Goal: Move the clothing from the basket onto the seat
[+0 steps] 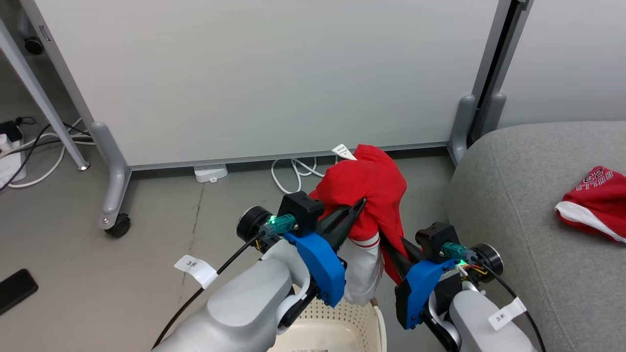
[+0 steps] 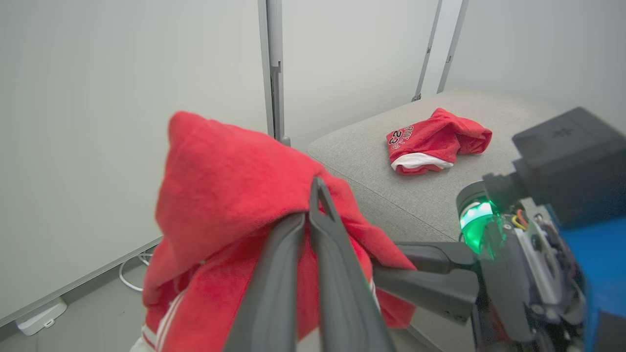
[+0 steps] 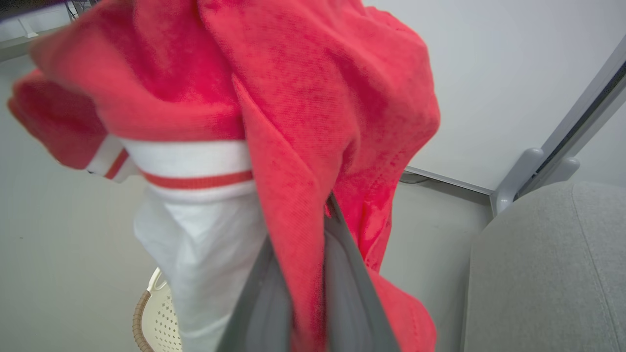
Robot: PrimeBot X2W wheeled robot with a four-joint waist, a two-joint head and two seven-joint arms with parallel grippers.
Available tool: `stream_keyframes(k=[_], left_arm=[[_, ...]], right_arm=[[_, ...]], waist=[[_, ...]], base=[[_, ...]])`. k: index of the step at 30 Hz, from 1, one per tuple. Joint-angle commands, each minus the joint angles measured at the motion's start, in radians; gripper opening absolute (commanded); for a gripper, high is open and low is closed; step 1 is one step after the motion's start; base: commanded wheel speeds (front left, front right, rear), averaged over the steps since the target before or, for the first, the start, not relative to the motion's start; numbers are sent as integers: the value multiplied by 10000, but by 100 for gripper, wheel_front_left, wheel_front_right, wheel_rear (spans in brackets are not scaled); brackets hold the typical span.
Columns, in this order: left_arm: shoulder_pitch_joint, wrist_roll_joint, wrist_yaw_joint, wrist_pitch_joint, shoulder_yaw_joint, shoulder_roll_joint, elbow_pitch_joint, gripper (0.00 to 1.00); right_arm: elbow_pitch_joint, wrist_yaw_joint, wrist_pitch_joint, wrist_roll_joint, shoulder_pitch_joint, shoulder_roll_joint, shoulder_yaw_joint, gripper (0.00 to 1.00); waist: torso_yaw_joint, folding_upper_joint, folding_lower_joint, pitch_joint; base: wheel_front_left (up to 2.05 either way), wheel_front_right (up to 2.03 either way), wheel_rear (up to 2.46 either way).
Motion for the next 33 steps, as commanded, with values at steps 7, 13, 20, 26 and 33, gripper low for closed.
stream_keyframes(k=[7, 13, 20, 26, 33], left_arm=[[1, 69, -68, -54, 90, 54, 46, 0], [57, 105, -68, -54, 166, 73, 100, 100], [118, 205, -15, -53, 331, 62, 152, 100], [312, 420, 138, -53, 688, 187, -113, 100], [1402, 1030, 492, -51, 1910, 793, -1353, 100]], right_arm=[[296, 5, -241, 226, -290, -5, 139, 0], [498, 5, -401, 322, -357, -5, 183, 0], [669, 5, -507, 367, -430, -5, 153, 0], [739, 5, -621, 317, -497, -5, 36, 0], [557, 5, -775, 222, -336, -5, -203, 0]], waist=[[-93, 0, -1, -33], [-143, 0, -1, -65], [-187, 0, -1, -79], [-200, 0, -1, -61], [-333, 0, -1, -28]], base=[[0, 0, 0], [0, 0, 0], [0, 0, 0], [0, 0, 0], [0, 0, 0]])
